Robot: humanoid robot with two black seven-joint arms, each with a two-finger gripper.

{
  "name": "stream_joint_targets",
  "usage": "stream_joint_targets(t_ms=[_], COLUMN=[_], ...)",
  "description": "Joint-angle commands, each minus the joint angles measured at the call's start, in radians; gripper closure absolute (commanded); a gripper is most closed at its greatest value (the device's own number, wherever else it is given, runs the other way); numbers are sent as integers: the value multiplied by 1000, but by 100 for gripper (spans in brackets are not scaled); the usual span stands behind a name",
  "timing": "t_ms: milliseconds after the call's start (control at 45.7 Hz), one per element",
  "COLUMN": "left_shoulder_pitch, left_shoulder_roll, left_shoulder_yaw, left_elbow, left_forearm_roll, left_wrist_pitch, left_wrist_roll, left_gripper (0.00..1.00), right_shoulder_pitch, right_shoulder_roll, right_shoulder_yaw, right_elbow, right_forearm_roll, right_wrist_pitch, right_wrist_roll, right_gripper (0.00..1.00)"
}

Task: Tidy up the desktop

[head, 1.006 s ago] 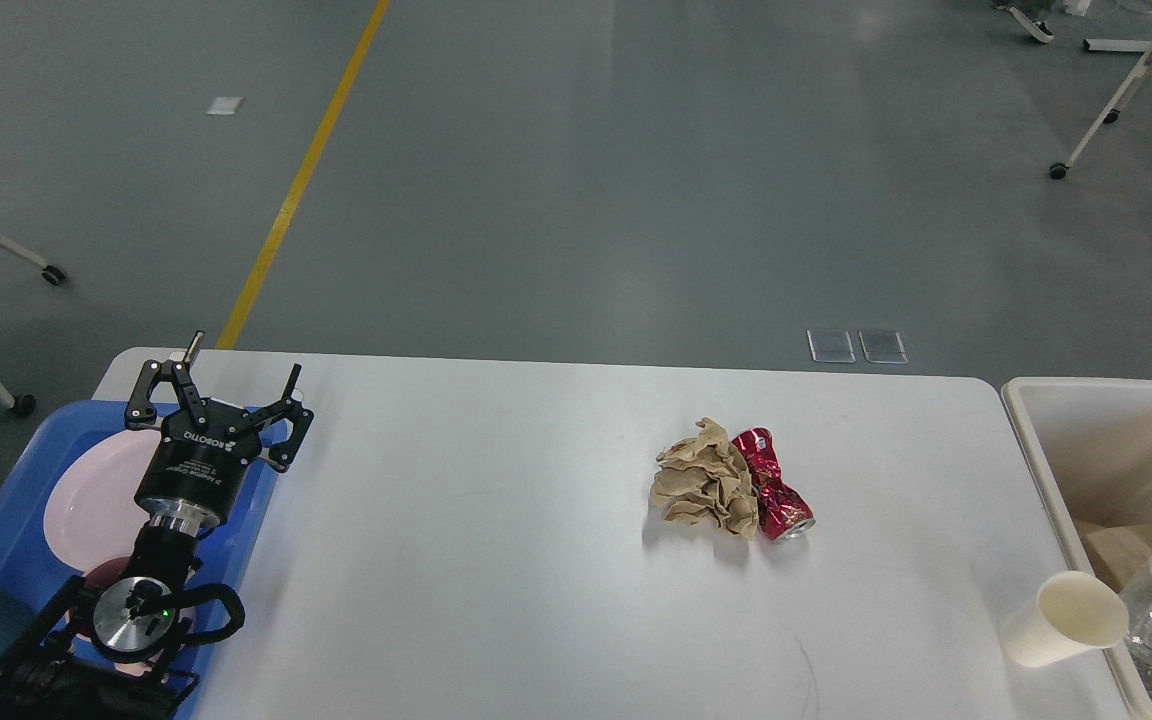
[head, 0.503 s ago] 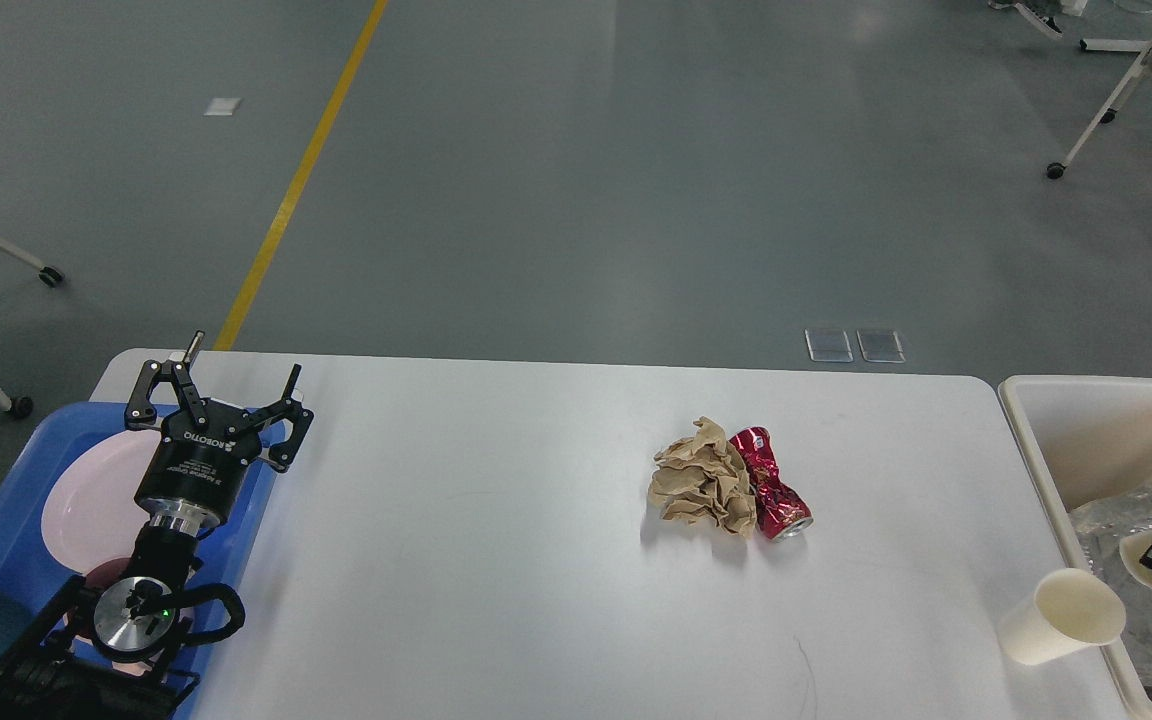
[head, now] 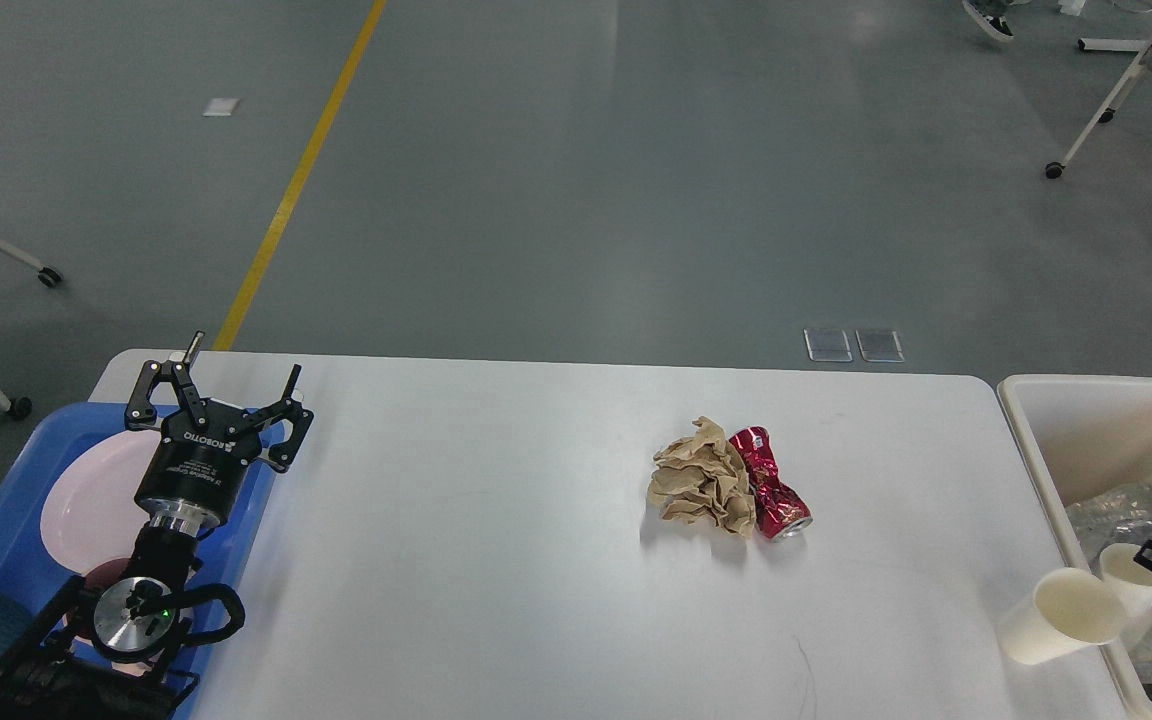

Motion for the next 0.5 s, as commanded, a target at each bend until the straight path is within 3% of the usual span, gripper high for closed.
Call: stream_joint_targets(t_ms=[0, 241, 481], left_shoulder_pitch=[-1, -1, -1], left_shoulder_roll=[0, 0, 0], left_shoulder_yaw=[0, 0, 0], left_elbow=[0, 0, 0], left_forearm_roll=[0, 0, 0], left_wrist_pitch=[0, 0, 0], left_wrist_roll=[0, 0, 0], left_gripper=[4, 3, 3], right_shoulder_pitch=[5, 63, 411], right_shoulder_roll=[-4, -28, -122], right_shoulder_yaw=[1, 6, -37], right_elbow=[1, 21, 286], right_forearm_roll=[0, -2, -78], right_wrist_pitch=[-3, 2, 106], right_wrist_roll=[2, 3, -9], right_gripper=[0, 0, 0])
